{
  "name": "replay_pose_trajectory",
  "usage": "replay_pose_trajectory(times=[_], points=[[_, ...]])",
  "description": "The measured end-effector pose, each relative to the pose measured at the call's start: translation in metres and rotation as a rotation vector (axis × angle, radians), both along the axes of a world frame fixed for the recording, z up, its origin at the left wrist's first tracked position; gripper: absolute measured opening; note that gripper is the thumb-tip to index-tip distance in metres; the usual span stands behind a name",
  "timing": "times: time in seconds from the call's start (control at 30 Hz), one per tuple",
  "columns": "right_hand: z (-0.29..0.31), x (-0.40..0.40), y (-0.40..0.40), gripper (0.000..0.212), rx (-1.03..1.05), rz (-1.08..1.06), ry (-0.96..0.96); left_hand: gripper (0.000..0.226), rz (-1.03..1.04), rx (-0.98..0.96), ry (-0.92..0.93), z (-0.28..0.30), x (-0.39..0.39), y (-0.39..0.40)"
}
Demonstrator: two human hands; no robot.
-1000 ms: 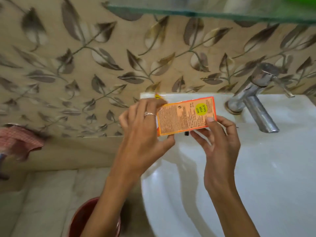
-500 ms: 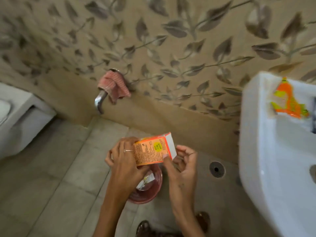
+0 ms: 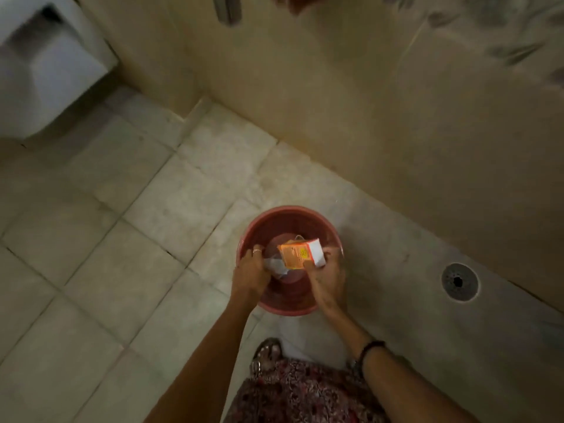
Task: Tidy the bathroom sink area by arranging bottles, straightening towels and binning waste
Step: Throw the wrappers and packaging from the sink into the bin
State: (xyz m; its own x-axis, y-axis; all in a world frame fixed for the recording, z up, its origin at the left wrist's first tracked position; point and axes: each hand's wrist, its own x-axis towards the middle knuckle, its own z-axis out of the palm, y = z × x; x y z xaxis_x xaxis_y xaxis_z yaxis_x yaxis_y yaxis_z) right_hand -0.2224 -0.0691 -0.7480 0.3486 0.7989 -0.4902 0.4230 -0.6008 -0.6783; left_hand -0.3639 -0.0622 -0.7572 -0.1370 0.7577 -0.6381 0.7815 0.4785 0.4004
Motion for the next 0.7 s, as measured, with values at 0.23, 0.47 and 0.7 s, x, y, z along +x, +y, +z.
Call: replay_pose_trajectory(times=[0.23,0.47,0.7], points=[[-0.121,-0.008,0.007,0.033,-0.205,0.017,-0.045,0.031,0.08,-0.15,-0.125,-0.105,0.018,-0.014],[-0.098,-0.014,0.0,0.026,-0.175,0.048,-0.044,0.02,0.311,-0.068,-0.261,-0.072,0.034,-0.016],[0.098,-0.014,0.015,0.014,0.261,-0.258,0.251,0.024,0.517,0.251,-0.59,0.116,0.069,0.006]])
